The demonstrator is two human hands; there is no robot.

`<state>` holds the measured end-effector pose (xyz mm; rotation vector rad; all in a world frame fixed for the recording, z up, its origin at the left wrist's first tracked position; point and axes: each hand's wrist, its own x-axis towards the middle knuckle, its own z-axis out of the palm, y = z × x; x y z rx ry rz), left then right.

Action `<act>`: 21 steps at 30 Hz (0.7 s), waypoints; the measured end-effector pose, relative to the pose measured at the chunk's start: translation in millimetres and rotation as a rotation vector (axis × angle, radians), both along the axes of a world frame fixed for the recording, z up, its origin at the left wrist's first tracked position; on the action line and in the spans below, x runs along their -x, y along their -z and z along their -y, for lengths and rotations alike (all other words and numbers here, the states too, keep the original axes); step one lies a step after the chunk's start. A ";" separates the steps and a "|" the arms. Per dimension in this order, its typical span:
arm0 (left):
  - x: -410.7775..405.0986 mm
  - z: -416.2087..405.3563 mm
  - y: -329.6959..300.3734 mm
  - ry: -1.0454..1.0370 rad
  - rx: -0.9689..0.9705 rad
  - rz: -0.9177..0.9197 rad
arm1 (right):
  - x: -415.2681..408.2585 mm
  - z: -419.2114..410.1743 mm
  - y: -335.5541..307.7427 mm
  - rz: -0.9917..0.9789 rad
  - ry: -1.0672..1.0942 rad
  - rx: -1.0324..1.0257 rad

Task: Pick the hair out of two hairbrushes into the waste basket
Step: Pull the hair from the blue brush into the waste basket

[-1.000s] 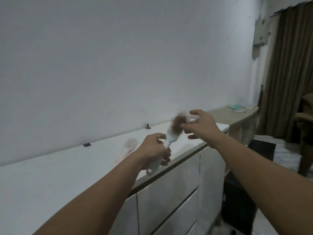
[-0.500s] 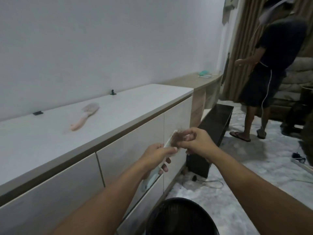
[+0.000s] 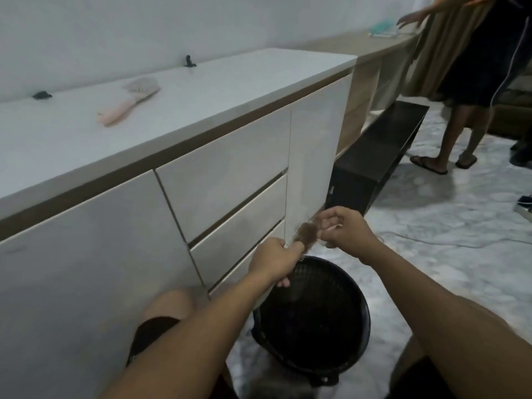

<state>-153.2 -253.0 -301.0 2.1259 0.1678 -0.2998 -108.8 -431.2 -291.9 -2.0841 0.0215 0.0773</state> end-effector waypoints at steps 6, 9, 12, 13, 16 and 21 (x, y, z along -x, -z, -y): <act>3.9 -1.7 30.1 0.032 0.000 -0.091 | 8.2 -4.7 27.8 0.108 -0.179 0.247; 7.7 -5.2 39.8 0.012 0.051 -0.152 | 5.7 -8.4 33.2 0.165 -0.282 0.353; 12.5 -8.1 43.8 -0.019 0.117 -0.210 | 7.9 -7.7 36.5 0.157 -0.273 0.352; 14.1 -8.9 44.3 -0.022 0.135 -0.236 | 8.7 -7.5 36.5 0.156 -0.240 0.334; 18.4 -10.7 44.5 -0.014 0.168 -0.273 | 11.1 -8.0 34.6 0.156 -0.190 0.283; 21.3 -11.6 51.2 -0.010 0.125 -0.229 | 6.4 -4.1 32.1 0.198 0.026 0.155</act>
